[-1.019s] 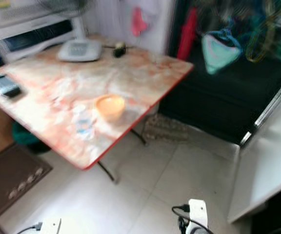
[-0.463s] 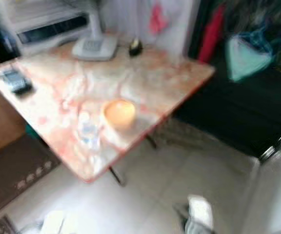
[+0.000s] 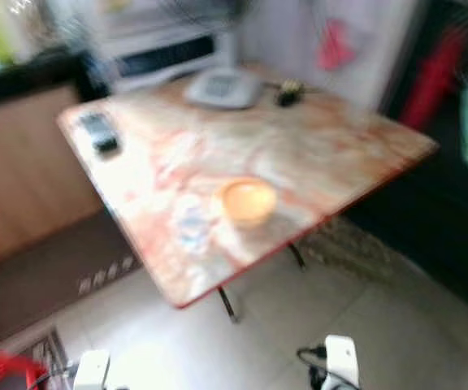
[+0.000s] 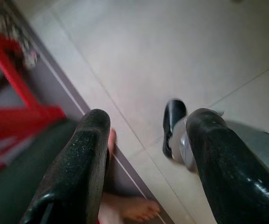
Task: Restocking fridge
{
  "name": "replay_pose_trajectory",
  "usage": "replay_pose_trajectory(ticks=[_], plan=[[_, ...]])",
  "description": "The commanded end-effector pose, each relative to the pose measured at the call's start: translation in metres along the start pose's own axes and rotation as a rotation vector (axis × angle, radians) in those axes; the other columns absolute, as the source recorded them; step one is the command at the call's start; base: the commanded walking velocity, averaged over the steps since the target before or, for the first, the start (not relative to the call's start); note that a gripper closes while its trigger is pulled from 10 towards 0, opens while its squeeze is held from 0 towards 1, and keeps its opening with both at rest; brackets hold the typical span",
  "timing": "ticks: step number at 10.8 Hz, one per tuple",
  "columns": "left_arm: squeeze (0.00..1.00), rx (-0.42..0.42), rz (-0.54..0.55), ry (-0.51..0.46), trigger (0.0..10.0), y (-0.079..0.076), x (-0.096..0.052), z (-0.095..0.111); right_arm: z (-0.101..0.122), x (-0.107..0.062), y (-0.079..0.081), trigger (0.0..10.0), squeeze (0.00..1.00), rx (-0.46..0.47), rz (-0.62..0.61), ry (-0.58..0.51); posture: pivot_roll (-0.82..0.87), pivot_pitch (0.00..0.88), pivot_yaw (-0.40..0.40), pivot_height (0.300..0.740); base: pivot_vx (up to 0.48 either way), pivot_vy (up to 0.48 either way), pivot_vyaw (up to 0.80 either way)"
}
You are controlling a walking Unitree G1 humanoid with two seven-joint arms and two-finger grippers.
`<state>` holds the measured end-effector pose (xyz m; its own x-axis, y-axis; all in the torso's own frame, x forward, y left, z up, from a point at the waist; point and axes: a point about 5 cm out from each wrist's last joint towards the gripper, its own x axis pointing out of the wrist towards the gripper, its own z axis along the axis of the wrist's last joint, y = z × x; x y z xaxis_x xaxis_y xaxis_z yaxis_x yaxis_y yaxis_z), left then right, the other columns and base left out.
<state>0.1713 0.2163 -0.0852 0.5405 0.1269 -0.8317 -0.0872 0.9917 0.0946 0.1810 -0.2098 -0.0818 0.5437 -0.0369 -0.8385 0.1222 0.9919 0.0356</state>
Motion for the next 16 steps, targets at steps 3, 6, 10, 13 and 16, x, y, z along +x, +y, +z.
replay_pose_trajectory(ticks=[3, 6, 10, 13, 16], plan=[[0.0, 0.002, 0.025, 0.021, 10.0, 0.005, -0.001, -0.005, -0.001, 0.001, 0.005, 10.0, 0.0, -0.002, 0.012, 0.009, 0.11, 0.0, -0.029, 0.74, 0.0, 0.0, 0.8], [0.0, -0.02, 0.043, -0.006, 10.0, 0.006, -0.001, -0.004, -0.001, 0.001, 0.005, 10.0, 0.0, 0.015, 0.01, 0.006, 0.12, 0.0, -0.024, 0.74, 0.0, 0.0, 0.22], [0.0, -0.047, 0.079, -0.056, 10.0, 0.008, -0.002, 0.0, -0.001, 0.001, 0.005, 10.0, 0.0, 0.014, 0.01, 0.006, 0.11, 0.0, -0.023, 0.74, 0.0, 0.0, 0.0], [0.0, -0.071, 0.131, -0.134, 10.0, 0.01, -0.003, 0.006, -0.001, 0.001, 0.005, 10.0, 0.0, 0.01, 0.008, 0.006, 0.12, 0.0, -0.025, 0.74, 0.0, 0.0, 0.0], [0.0, -0.09, 0.194, -0.235, 10.0, 0.013, -0.006, 0.013, -0.001, 0.001, 0.004, 10.0, 0.0, 0.007, 0.006, 0.007, 0.12, 0.0, -0.025, 0.74, 0.0, 0.0, 0.0]])
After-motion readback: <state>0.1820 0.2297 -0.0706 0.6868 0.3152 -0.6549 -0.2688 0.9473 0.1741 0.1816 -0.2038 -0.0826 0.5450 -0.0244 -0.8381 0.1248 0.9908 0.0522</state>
